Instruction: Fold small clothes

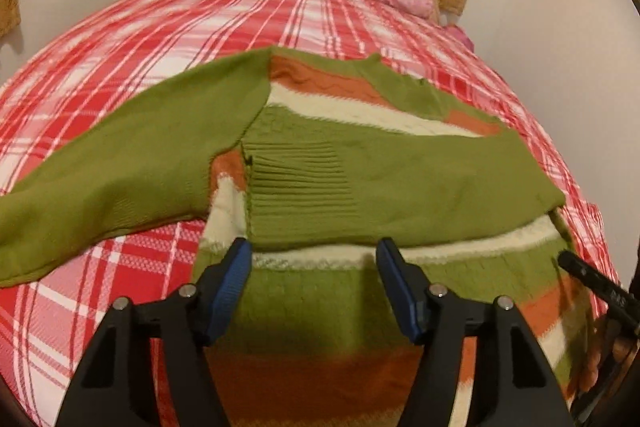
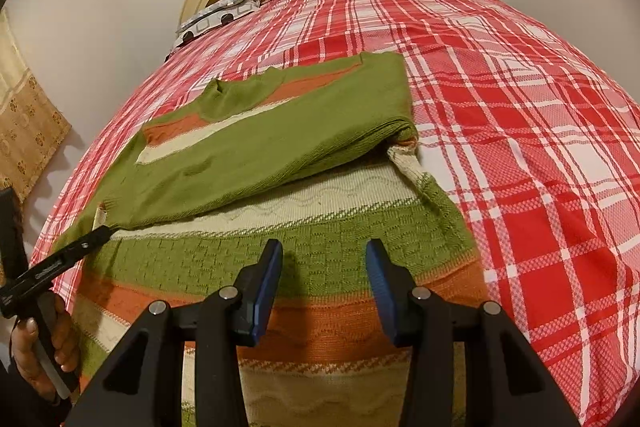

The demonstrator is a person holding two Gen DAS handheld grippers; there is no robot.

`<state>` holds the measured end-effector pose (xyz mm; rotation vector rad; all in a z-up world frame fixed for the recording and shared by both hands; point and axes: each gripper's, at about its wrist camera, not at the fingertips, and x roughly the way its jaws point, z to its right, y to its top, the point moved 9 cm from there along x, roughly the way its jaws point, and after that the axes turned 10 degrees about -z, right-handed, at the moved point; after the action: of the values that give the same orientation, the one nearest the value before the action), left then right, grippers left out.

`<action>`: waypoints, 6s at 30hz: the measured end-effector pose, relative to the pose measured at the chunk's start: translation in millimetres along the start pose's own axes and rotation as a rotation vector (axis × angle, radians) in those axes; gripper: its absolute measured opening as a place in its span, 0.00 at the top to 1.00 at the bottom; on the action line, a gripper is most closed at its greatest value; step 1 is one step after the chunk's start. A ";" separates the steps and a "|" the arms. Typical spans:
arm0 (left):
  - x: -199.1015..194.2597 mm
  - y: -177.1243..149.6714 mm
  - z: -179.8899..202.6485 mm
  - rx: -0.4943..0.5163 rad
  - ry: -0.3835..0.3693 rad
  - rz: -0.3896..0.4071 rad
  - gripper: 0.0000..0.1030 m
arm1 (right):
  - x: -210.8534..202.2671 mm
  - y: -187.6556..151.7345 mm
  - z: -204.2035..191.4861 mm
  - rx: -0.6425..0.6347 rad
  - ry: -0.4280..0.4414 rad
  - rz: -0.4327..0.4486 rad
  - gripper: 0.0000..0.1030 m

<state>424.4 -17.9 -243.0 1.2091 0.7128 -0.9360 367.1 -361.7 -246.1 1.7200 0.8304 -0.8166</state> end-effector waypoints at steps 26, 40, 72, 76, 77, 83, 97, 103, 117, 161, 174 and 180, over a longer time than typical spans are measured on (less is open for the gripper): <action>-17.7 8.6 -16.9 0.009 -0.014 0.060 0.88 | -32.3 60.0 5.6 -0.011 -0.029 0.134 0.56; 2.8 17.4 -8.0 0.078 0.043 0.036 0.98 | -21.3 50.1 11.2 -0.007 -0.044 0.102 0.55; -129.8 -50.2 -222.1 -0.221 0.366 0.214 0.23 | 12.2 33.4 -98.2 -0.263 0.040 -0.099 0.52; -138.8 -71.9 -275.7 -0.347 0.391 0.196 0.23 | 8.0 16.5 -134.8 -0.317 0.079 -0.088 0.52; -140.5 -76.4 -284.3 -0.373 0.398 0.197 0.23 | 6.9 10.5 -145.1 -0.340 0.082 -0.088 0.52; -125.8 -92.5 -319.6 -0.570 0.277 0.162 0.23 | 9.2 -10.9 -174.9 -0.431 0.078 -0.096 0.52; -110.2 -64.0 -348.3 -0.686 0.241 0.240 0.39 | -1.8 -36.9 -175.6 -0.475 0.024 -0.080 0.51; -116.7 -60.0 -352.3 -0.671 0.210 0.245 0.92 | -1.4 -44.9 -172.8 -0.465 0.032 -0.082 0.51; -200.5 21.6 -225.9 -0.415 0.055 0.425 0.94 | -16.8 -42.6 -144.3 -0.383 0.049 -0.038 0.51; -45.0 54.6 215.8 0.232 -0.145 0.198 0.94 | -53.6 -68.4 19.0 -0.030 0.096 0.037 0.50; -27.9 39.2 243.0 0.337 -0.096 0.175 0.41 | -52.9 -70.8 21.9 -0.001 0.137 0.044 0.48; -56.6 30.6 196.9 0.390 0.014 0.255 0.28 | -52.7 -71.5 19.7 -0.013 0.129 0.042 0.46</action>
<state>421.0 -195.0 -135.5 1.6082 0.3813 -0.8755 276.6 -370.6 -242.3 1.7866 0.8812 -0.6765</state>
